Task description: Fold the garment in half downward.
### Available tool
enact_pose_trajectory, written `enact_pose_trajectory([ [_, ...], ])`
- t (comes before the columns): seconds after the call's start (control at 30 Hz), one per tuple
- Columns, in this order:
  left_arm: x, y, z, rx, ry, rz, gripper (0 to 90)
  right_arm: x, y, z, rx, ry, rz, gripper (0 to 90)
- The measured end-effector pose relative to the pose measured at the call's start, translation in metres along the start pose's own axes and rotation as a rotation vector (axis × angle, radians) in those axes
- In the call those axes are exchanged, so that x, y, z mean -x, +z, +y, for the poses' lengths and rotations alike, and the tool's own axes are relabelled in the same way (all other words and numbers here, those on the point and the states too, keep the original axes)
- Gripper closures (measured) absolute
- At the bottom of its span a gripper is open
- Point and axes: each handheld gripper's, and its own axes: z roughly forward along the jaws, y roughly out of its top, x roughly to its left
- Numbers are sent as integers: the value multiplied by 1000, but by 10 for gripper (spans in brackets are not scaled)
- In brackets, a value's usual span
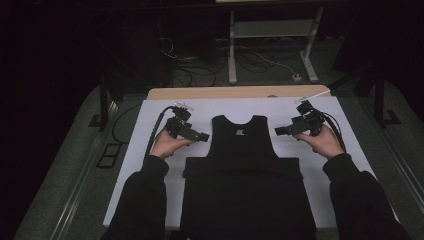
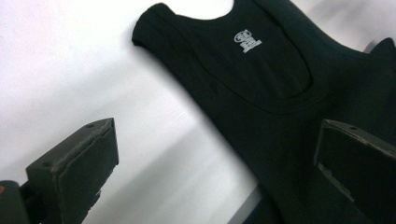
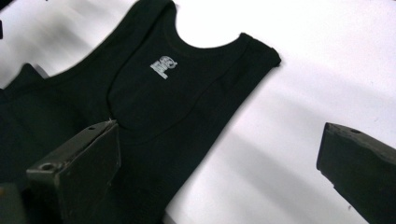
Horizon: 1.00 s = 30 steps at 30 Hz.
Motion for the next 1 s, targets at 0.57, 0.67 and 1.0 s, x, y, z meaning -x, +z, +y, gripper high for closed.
enact_pose_trajectory([
  [0.57, -6, 26, -3, -3, -29, -33, 0, -2, 34, -2, -53, -17, 9, 0],
  [0.67, -6, 30, -4, 9, -33, -36, 0, 0, 38, -3, -52, -4, 12, 0],
  [1.0, -7, 45, -4, 9, -41, -39, 0, 4, 52, -6, -48, 13, 18, 0],
])
